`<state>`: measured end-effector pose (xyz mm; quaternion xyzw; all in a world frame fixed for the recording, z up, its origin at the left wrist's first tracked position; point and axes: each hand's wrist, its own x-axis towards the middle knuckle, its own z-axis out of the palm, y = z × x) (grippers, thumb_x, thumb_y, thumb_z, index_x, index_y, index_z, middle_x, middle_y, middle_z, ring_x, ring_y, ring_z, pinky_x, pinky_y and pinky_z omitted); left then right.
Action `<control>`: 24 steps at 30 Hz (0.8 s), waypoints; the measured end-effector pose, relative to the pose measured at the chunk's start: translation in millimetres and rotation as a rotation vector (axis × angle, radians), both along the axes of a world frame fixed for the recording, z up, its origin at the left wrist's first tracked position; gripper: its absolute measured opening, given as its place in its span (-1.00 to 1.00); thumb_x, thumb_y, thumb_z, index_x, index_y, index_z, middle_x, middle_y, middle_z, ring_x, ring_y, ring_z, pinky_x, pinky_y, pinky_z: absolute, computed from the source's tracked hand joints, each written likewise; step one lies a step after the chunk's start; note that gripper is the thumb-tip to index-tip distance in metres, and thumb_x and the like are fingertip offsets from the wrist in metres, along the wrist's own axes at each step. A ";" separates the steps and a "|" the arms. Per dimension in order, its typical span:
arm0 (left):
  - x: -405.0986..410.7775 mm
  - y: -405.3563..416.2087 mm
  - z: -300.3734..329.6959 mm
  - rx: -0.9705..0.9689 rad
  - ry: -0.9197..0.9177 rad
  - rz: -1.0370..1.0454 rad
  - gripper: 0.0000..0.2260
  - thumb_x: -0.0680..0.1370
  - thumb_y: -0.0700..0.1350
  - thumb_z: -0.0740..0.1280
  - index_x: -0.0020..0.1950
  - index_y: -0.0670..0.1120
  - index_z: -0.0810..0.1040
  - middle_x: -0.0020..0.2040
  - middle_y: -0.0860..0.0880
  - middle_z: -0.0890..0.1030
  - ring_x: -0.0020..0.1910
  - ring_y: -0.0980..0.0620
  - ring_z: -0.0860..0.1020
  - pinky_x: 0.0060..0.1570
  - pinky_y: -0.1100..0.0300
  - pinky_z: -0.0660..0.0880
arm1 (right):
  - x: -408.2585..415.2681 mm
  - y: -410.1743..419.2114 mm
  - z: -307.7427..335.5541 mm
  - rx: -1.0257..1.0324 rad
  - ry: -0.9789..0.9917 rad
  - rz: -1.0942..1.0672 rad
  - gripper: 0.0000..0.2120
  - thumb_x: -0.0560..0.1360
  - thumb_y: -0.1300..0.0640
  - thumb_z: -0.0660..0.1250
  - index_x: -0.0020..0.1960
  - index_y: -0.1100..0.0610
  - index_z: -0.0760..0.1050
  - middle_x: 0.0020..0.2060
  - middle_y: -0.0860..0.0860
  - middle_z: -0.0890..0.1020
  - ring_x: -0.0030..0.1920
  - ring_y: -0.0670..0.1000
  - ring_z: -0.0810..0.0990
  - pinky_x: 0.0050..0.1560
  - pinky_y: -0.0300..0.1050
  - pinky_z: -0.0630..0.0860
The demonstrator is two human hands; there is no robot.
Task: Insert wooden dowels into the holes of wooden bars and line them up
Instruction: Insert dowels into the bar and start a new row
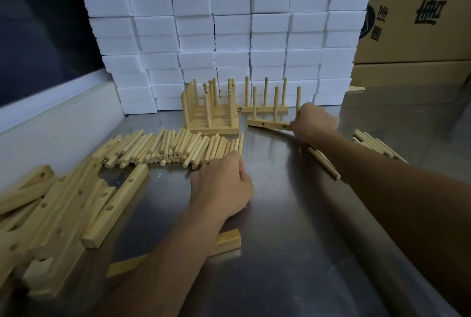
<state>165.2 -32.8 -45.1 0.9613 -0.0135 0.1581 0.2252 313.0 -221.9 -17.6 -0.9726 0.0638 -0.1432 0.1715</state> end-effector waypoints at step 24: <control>3.1 -1.6 -5.0 0.052 -0.032 0.010 -0.94 0.56 0.00 0.22 -0.11 0.11 0.39 -0.37 0.07 0.56 -0.30 0.14 0.51 -0.34 0.16 0.28 | 89.2 21.0 -19.0 0.204 -0.063 -0.087 -0.89 0.52 0.22 0.35 -0.03 0.14 0.41 0.02 0.12 0.57 0.01 0.16 0.60 0.06 0.05 0.58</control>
